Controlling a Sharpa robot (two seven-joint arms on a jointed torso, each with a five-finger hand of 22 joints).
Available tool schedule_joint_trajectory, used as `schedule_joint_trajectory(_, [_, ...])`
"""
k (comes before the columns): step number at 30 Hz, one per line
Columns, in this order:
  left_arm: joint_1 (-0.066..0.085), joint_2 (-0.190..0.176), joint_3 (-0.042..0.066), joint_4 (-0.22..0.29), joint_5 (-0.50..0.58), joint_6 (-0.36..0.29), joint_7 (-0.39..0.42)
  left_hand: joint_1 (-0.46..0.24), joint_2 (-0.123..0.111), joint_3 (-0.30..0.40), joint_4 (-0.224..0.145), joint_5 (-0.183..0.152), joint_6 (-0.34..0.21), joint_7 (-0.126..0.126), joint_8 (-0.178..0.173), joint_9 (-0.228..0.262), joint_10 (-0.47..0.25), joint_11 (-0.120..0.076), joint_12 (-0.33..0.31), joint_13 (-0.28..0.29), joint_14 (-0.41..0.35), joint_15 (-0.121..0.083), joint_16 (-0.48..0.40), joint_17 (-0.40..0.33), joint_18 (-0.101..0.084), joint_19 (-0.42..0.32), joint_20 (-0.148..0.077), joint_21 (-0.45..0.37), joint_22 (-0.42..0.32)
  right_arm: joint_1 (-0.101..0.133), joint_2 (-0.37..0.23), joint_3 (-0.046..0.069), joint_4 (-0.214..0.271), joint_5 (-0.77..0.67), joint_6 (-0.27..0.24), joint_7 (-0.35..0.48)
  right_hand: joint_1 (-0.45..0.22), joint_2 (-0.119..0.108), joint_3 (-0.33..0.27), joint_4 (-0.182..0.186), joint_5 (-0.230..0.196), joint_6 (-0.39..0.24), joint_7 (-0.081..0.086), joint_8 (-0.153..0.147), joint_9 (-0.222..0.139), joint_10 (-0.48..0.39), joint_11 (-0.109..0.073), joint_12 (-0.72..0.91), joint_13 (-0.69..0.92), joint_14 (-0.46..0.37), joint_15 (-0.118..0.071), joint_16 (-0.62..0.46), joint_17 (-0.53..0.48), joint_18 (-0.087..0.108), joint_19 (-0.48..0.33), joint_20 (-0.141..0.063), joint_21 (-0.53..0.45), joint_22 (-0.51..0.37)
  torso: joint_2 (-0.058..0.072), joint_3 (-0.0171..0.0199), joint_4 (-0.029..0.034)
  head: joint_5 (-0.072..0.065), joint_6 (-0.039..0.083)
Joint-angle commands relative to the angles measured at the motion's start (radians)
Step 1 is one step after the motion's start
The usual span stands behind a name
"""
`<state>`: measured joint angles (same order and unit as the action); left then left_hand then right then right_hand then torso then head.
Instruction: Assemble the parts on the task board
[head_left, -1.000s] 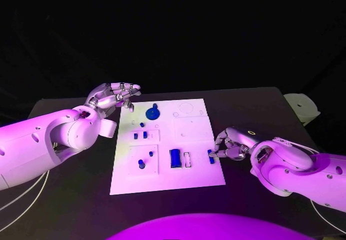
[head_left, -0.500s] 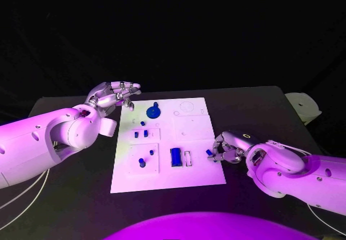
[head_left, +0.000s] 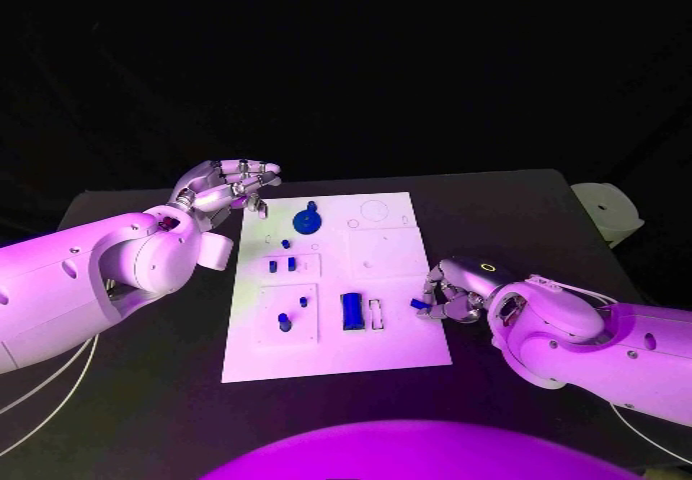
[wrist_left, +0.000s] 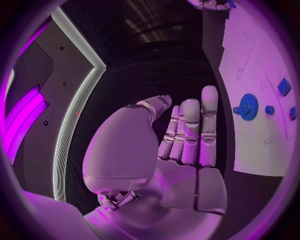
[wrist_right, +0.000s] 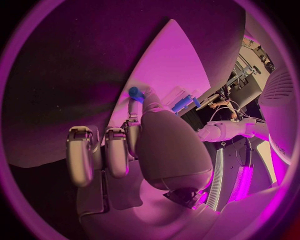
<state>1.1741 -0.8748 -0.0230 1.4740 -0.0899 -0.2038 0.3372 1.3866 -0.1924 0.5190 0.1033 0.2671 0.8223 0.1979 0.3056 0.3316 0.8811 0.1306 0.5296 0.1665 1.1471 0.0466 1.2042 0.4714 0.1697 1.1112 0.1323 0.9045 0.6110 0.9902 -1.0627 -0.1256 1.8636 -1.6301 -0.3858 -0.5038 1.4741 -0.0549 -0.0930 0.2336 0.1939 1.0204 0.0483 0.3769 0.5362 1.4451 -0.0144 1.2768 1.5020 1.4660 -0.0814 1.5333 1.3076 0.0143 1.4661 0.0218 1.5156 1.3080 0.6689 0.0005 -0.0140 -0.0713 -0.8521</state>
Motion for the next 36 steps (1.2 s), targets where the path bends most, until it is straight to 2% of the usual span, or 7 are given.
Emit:
schedule_joint_trajectory(1, [-0.001, 0.001, 0.001, 0.003, 0.0, 0.015, 0.007, -0.012, 0.003, 0.007, 0.001, 0.005, -0.007, -0.001, 0.006, 0.002, -0.008, -0.003, 0.009, 0.002, -0.007, -0.001, 0.003, -0.002, 0.015, -0.007, -0.003, -0.005, -0.002, -0.009, 0.003, -0.009, -0.006, -0.042, 0.082, -0.021, 0.166, 0.093, 0.08, -0.007, 0.03, 0.002, 0.003, 0.011, 0.004, 0.01, -0.006, 0.001, -0.11, 0.087, -0.006, 0.002, 0.177, -0.005, 0.092, -0.003, 0.007, 0.25, 0.0, -0.0005, 0.0013, -0.002, -0.002])
schedule_joint_trajectory(2, [-0.001, 0.001, 0.001, 0.003, 0.0, 0.014, 0.007, -0.012, 0.003, 0.007, 0.001, 0.005, -0.007, -0.001, 0.006, 0.002, -0.008, -0.003, 0.009, 0.002, -0.007, -0.001, 0.003, -0.002, 0.015, -0.007, -0.003, -0.005, -0.002, -0.009, 0.004, -0.009, -0.005, -0.046, 0.079, -0.022, 0.167, 0.089, 0.095, -0.005, 0.032, 0.002, 0.003, 0.012, 0.006, 0.012, -0.009, 0.003, -0.109, 0.087, -0.005, 0.002, 0.177, -0.005, 0.093, -0.002, 0.008, 0.251, 0.0, -0.0003, 0.0014, -0.001, -0.002])
schedule_joint_trajectory(5, [-0.001, 0.0, 0.001, 0.003, 0.0, 0.014, 0.006, -0.012, 0.003, 0.007, 0.001, 0.005, -0.007, -0.001, 0.006, 0.002, -0.008, -0.003, 0.009, 0.002, -0.007, -0.001, 0.003, -0.002, 0.015, -0.007, -0.003, -0.005, -0.002, -0.01, 0.005, -0.009, 0.0, -0.053, 0.054, -0.024, 0.114, -0.003, 0.318, 0.039, 0.066, -0.001, 0.009, 0.025, 0.033, 0.024, -0.011, 0.011, -0.102, 0.088, -0.003, 0.003, 0.182, -0.006, 0.094, 0.0, 0.014, 0.252, -0.001, -0.0002, 0.0005, -0.001, -0.003])
schedule_joint_trajectory(6, [-0.001, 0.0, 0.001, 0.003, 0.0, 0.014, 0.006, -0.012, 0.003, 0.007, 0.001, 0.005, -0.007, -0.001, 0.006, 0.002, -0.008, -0.003, 0.009, 0.002, -0.007, -0.001, 0.003, -0.002, 0.015, -0.007, -0.003, -0.005, -0.002, -0.01, 0.006, -0.009, 0.002, -0.054, 0.043, -0.025, 0.081, -0.056, 0.443, 0.032, 0.067, 0.0, 0.001, 0.034, 0.048, 0.027, -0.017, 0.015, -0.098, 0.089, -0.005, 0.004, 0.184, -0.007, 0.095, 0.005, 0.016, 0.253, -0.001, -0.0003, 0.0002, -0.001, -0.003])
schedule_joint_trajectory(10, [-0.001, -0.001, 0.001, 0.004, -0.001, 0.013, 0.006, -0.012, 0.003, 0.007, 0.001, 0.005, -0.007, -0.001, 0.006, 0.002, -0.008, -0.003, 0.009, 0.002, -0.007, -0.001, 0.003, -0.002, 0.015, -0.007, -0.003, -0.005, -0.002, -0.009, 0.004, -0.009, 0.017, -0.043, -0.017, -0.027, -0.044, -0.096, 0.596, 0.018, 0.06, 0.001, 0.003, 0.05, 0.072, 0.036, -0.013, 0.029, -0.087, 0.09, -0.006, 0.006, 0.19, -0.008, 0.097, -0.001, 0.023, 0.254, 0.0, -0.0005, 0.0002, 0.001, -0.001])
schedule_joint_trajectory(24, [0.0, 0.001, 0.001, 0.004, -0.001, 0.012, 0.005, -0.011, 0.003, 0.008, 0.0, 0.006, -0.007, -0.001, 0.007, 0.002, -0.008, -0.003, 0.01, 0.002, -0.008, -0.001, 0.003, -0.003, 0.016, -0.007, -0.003, -0.005, -0.002, 0.007, 0.034, -0.006, 0.072, 0.1, -0.133, -0.027, -0.173, -0.113, 0.685, -0.019, 0.053, 0.005, -0.002, 0.061, 0.091, 0.041, -0.014, 0.035, -0.08, 0.091, -0.009, 0.008, 0.196, -0.009, 0.098, -0.004, 0.029, 0.256, 0.0, -0.0007, 0.0009, 0.002, -0.003])
schedule_joint_trajectory(36, [0.0, 0.005, 0.001, 0.007, -0.001, 0.013, 0.005, -0.011, 0.003, 0.008, 0.0, 0.006, -0.007, -0.001, 0.007, 0.002, -0.008, -0.003, 0.01, 0.002, -0.008, -0.001, 0.003, -0.003, 0.016, -0.007, -0.003, -0.005, -0.002, 0.005, 0.108, -0.006, 0.029, 0.277, -0.092, -0.026, -0.284, -0.123, 0.672, -0.01, 0.078, 0.015, -0.004, 0.062, 0.096, 0.043, -0.015, 0.041, -0.074, 0.092, -0.009, 0.009, 0.197, -0.009, 0.098, -0.005, 0.029, 0.256, 0.0, 0.0004, 0.0017, 0.002, -0.005])
